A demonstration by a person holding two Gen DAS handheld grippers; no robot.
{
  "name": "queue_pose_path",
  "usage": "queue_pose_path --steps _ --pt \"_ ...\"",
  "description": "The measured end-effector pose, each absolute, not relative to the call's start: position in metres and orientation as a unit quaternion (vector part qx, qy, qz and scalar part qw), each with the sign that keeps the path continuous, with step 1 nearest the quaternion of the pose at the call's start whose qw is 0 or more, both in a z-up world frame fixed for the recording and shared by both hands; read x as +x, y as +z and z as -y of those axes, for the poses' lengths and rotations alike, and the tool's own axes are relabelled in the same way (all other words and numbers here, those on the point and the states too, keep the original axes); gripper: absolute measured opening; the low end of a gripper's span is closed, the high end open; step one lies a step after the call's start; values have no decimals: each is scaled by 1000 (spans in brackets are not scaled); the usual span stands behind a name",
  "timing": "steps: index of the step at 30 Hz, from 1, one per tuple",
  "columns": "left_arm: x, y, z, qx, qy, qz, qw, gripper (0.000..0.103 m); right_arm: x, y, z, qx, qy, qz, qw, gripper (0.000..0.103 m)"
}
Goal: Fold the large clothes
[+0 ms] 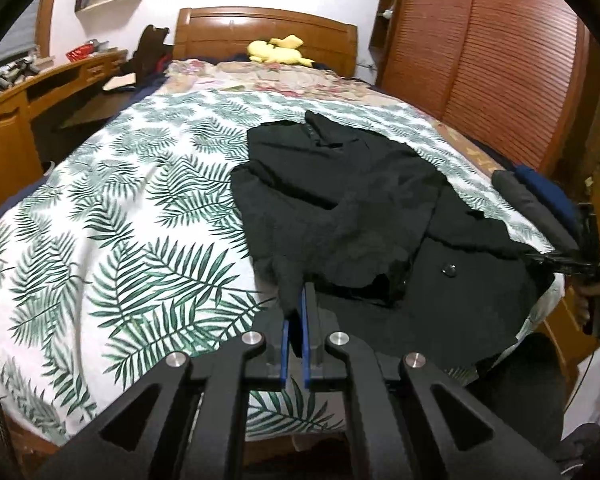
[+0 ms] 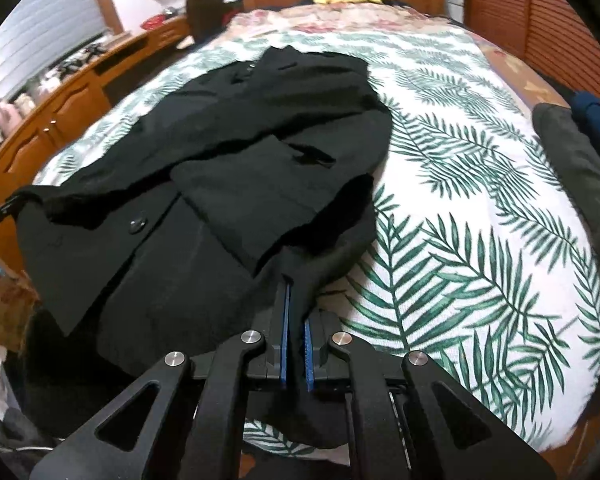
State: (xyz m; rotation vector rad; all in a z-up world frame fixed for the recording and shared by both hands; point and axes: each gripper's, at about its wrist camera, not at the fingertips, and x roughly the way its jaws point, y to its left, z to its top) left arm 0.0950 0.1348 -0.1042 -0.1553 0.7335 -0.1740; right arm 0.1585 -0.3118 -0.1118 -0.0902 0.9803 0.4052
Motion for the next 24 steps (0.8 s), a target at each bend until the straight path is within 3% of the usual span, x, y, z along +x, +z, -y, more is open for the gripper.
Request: queue_pose_path --steps 5,10,16,17,20,24 --pt "103 -109 -139 -77 -107 -369 920 1 154 -116 310 -42 150 -484 861 4" --pt "106 -110 -137 -64 -114 -383 915 1 151 -130 317 -18 121 -506 854 18" --pt "91 -105 -128 -62 -101 -369 922 0 137 -135 331 15 131 -502 855 21" --pt "85 -103 -125 -64 -95 -361 925 0 137 -136 332 19 136 -501 855 21" --pt "68 -92 -119 -75 -76 -342 934 0 136 -130 331 17 168 -486 857 4" --pt "51 -67 -114 -73 -52 -313 945 0 130 -102 334 37 196 -443 874 2"
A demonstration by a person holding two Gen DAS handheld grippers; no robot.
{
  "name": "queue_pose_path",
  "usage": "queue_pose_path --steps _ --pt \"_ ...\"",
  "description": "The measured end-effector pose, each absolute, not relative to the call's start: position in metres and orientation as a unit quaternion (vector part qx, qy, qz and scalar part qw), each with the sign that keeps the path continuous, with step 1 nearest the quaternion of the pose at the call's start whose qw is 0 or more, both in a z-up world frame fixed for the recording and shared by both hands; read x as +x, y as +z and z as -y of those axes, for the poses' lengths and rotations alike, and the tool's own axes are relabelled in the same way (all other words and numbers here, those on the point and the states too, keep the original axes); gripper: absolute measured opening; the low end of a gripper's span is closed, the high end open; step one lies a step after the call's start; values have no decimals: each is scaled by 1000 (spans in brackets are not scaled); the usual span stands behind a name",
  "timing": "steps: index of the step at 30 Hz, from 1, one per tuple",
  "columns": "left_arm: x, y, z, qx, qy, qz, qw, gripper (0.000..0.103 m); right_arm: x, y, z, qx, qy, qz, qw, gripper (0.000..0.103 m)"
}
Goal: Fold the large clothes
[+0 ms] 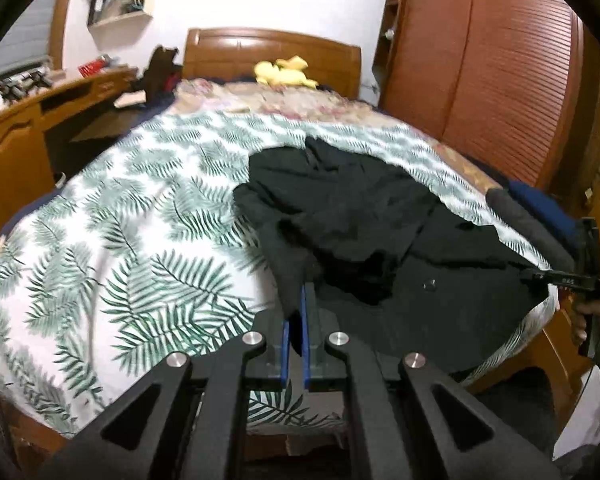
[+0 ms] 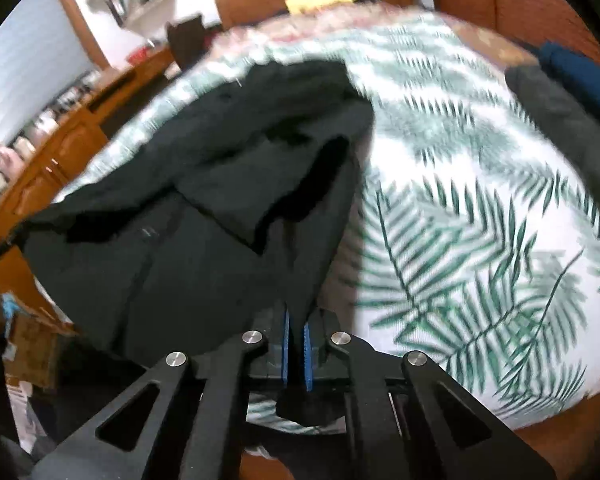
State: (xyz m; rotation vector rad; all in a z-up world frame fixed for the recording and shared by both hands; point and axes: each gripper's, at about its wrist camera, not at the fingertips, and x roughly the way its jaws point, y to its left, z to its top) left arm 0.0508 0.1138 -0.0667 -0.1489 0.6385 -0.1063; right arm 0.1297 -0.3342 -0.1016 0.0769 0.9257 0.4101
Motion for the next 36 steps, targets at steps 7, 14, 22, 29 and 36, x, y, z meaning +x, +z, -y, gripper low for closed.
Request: queue_pose_path --steps 7,14,22,29,36 --pt "12 -10 -108 -53 -33 -264 962 0 98 -27 337 42 241 -358 901 2" --pt "-42 26 -107 -43 -30 -230 972 0 43 20 346 28 259 -316 912 2" --pt "-74 8 -120 -60 -28 -250 966 0 -9 23 348 24 271 -320 908 2" --pt "-39 -11 -133 -80 -28 -272 959 0 22 9 338 19 254 -345 903 2" --pt "35 -17 -149 -89 -30 -275 957 0 87 13 326 -1 241 -359 902 2"
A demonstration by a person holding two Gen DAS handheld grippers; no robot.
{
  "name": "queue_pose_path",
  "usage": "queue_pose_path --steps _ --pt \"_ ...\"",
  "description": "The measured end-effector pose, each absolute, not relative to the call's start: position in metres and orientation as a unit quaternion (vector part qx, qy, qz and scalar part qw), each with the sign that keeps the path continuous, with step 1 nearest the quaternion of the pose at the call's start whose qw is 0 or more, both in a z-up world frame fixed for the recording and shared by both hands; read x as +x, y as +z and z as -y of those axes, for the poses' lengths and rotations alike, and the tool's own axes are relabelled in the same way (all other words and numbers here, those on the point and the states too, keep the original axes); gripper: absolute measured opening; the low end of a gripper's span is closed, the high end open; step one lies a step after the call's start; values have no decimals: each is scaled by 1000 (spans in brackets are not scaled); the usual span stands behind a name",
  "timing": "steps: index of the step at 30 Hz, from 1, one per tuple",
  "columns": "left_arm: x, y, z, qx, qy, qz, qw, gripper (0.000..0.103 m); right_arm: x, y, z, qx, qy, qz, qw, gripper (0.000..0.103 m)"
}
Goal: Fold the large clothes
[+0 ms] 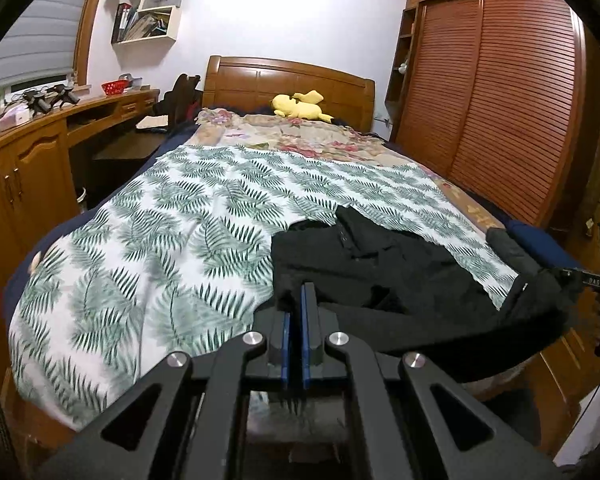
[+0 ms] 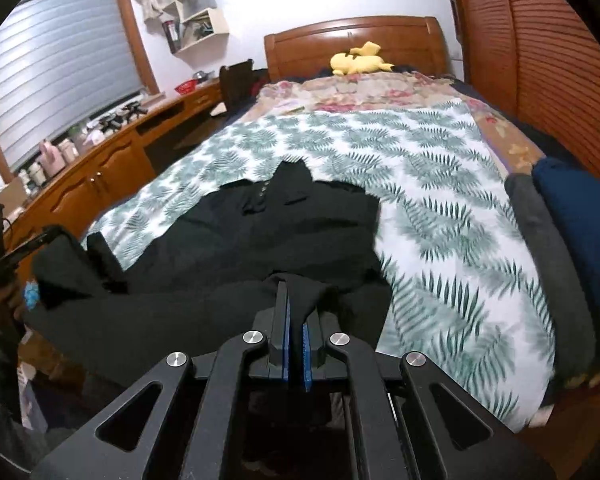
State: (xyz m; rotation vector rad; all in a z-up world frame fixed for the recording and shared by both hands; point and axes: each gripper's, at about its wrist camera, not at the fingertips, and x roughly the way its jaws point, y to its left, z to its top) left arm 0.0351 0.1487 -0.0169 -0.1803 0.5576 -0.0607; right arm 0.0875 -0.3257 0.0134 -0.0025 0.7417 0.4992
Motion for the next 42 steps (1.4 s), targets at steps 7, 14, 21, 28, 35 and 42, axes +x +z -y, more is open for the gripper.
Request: queue_pose_path --steps 7,14,21,28,35,42 --pt "154 -17 -168 -83 -34 -279 956 0 202 13 298 -32 223 -353 908 2" --pt "259 -10 -174 -56 -34 -282 957 0 322 -1 275 -50 193 -358 912 2" --pt "327 -21 -167 -37 -23 -303 952 0 405 -19 258 -62 166 -364 914 2" --pt "354 -23 -160 -33 -15 -313 949 1 436 -37 255 -66 140 -373 915 2" --pt "359 -27 -151 -28 -18 -324 945 1 441 -50 250 -69 132 -379 913 2" --pt "354 -23 -144 -27 -14 -322 946 4 435 -50 250 -69 126 -378 914 6"
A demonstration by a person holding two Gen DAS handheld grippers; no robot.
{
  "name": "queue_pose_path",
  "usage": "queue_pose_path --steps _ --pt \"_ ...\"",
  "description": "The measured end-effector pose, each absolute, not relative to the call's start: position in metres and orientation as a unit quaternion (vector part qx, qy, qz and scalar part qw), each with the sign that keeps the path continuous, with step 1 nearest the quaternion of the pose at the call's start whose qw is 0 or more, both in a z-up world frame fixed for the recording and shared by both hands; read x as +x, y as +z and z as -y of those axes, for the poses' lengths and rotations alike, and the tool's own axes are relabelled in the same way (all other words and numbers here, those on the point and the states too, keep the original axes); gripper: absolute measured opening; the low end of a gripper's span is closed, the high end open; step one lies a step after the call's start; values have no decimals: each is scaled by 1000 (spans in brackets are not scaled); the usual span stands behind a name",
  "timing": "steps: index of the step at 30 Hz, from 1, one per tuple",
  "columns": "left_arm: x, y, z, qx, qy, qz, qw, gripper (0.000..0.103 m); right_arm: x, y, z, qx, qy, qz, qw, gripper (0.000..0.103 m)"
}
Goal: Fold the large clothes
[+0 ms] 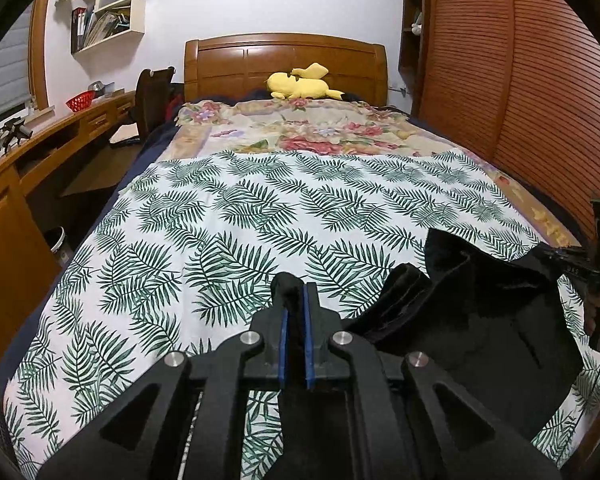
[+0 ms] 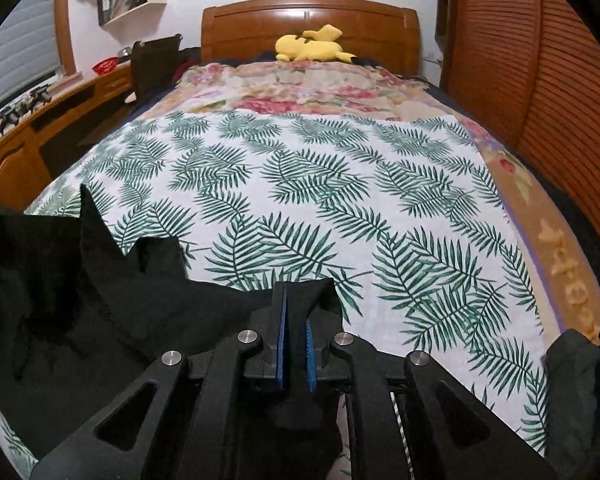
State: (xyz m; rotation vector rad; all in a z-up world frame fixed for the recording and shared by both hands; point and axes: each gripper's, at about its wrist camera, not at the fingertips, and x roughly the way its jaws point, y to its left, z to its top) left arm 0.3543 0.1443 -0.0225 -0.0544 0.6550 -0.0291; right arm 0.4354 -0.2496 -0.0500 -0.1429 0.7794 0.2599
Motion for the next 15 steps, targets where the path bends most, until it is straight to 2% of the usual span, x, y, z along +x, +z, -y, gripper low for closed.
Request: queue_pose_path --steps 2,4,5,6,9,15 --pt "349 -22 -142 -22 -11 -318 948 6 432 -51 252 -67 128 -383 913 12" --pt "342 -22 -140 -15 -10 -314 949 7 426 -50 254 -71 121 -380 914 33" --pt "337 -22 -139 -12 -13 -314 949 9 421 -47 256 -71 120 -373 917 49" --pt "331 -22 -138 -9 -16 -315 949 12 417 -46 258 -71 119 -369 919 58" --pt "312 -27 -134 -6 -27 -316 948 20 398 -43 266 -74 127 -369 918 59" --pt "265 -56 -130 -24 -44 -341 939 23 337 -59 282 -71 148 -387 907 59"
